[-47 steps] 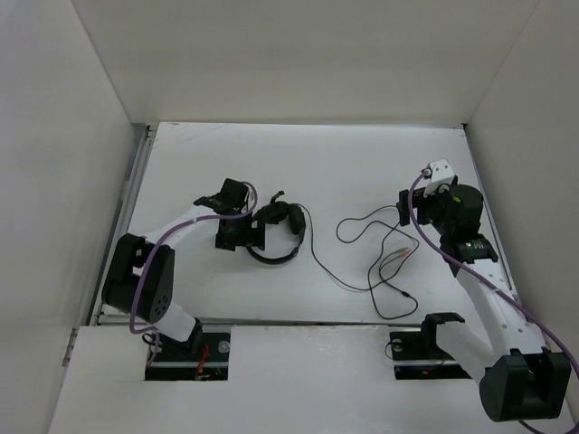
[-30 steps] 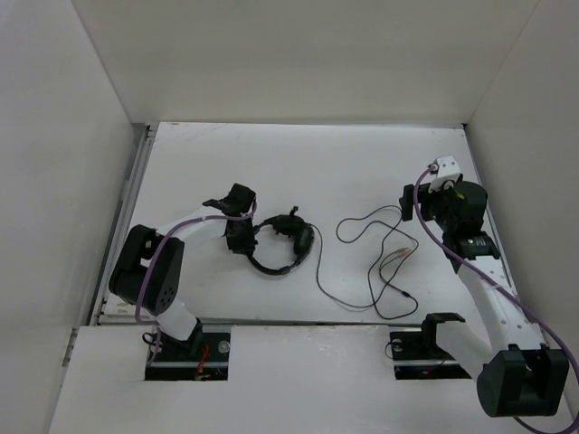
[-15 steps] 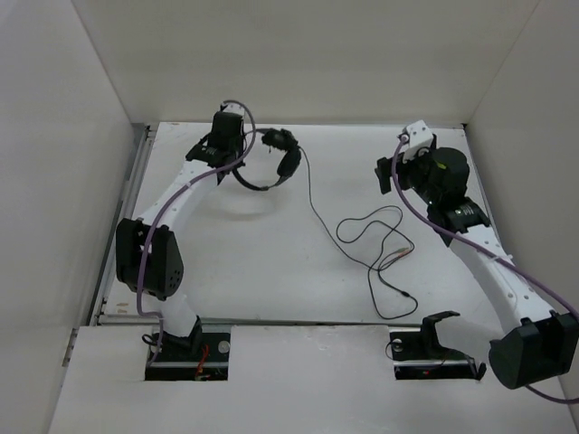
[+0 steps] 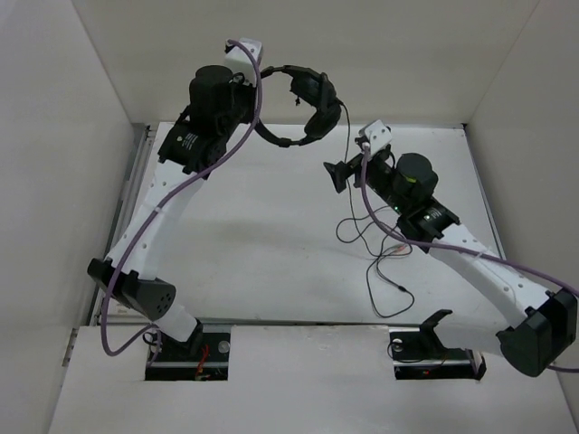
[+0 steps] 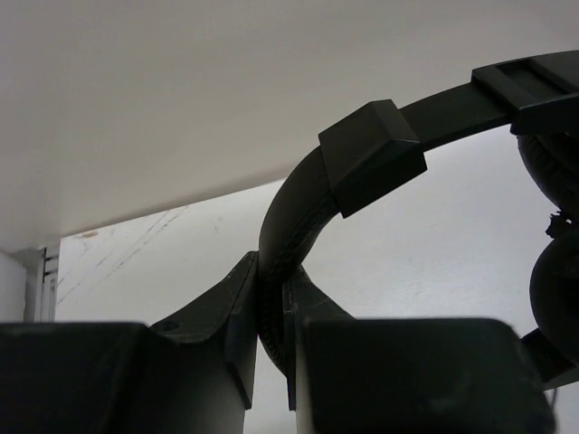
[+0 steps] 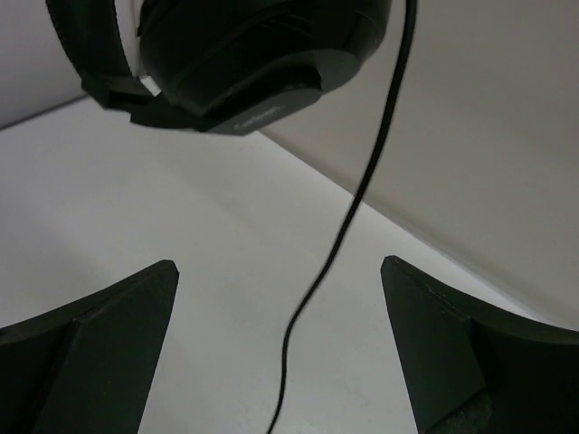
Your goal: Wrap the headphones
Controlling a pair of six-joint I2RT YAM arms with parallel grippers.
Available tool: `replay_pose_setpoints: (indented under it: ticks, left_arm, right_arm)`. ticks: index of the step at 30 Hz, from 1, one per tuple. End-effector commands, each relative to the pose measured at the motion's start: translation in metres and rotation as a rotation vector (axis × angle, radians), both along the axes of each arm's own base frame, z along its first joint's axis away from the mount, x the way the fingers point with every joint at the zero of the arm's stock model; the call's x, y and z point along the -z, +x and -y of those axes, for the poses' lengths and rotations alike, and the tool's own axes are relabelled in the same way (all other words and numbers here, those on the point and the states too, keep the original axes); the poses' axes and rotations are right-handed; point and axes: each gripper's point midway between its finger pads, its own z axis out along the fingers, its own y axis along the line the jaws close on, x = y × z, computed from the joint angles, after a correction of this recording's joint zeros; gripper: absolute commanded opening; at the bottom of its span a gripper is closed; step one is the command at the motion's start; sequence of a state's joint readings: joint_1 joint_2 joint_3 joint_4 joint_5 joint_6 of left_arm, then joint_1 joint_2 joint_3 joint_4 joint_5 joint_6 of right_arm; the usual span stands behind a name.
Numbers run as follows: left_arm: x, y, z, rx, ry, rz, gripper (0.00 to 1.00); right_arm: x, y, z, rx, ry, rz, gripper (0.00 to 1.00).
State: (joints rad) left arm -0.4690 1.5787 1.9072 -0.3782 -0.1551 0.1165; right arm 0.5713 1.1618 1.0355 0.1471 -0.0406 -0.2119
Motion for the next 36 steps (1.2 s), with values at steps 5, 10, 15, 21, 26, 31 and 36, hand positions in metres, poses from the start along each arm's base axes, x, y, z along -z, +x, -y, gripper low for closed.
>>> replay_pose_setpoints:
  ticks: [5, 10, 15, 21, 26, 31, 36]
  left_arm:
    - [-0.074, -0.054, 0.002, 0.132, -0.145, 0.097, 0.00]
    - [-0.100, -0.068, -0.013, 0.139, -0.224, 0.121, 0.00]
    - [-0.128, -0.082, -0.021, 0.157, -0.304, 0.148, 0.00]
    - [-0.164, -0.096, -0.037, 0.175, -0.437, 0.183, 0.00]
    - [-0.177, -0.102, -0.052, 0.171, -0.499, 0.196, 0.00]
    - [-0.172, -0.097, -0.063, 0.133, -0.493, 0.196, 0.00]
    - [-0.143, -0.072, -0.064, 0.059, -0.451, 0.151, 0.00]
  right_arm:
    - [-0.059, 0.026, -0.025, 0.001, 0.152, 0.192, 1.00]
    - [-0.025, 0.030, -0.034, -0.018, 0.141, 0.158, 1.00]
    - [0.007, 0.008, -0.038, -0.107, 0.143, 0.154, 0.92]
    - [0.055, -0.025, -0.048, -0.250, 0.166, 0.049, 0.80]
    - [0.085, -0.046, -0.053, -0.357, 0.134, -0.017, 0.56]
    - [0.092, -0.061, -0.043, -0.399, 0.091, -0.091, 0.00]
    - [0.071, -0.053, -0.018, -0.341, -0.012, -0.101, 0.00]
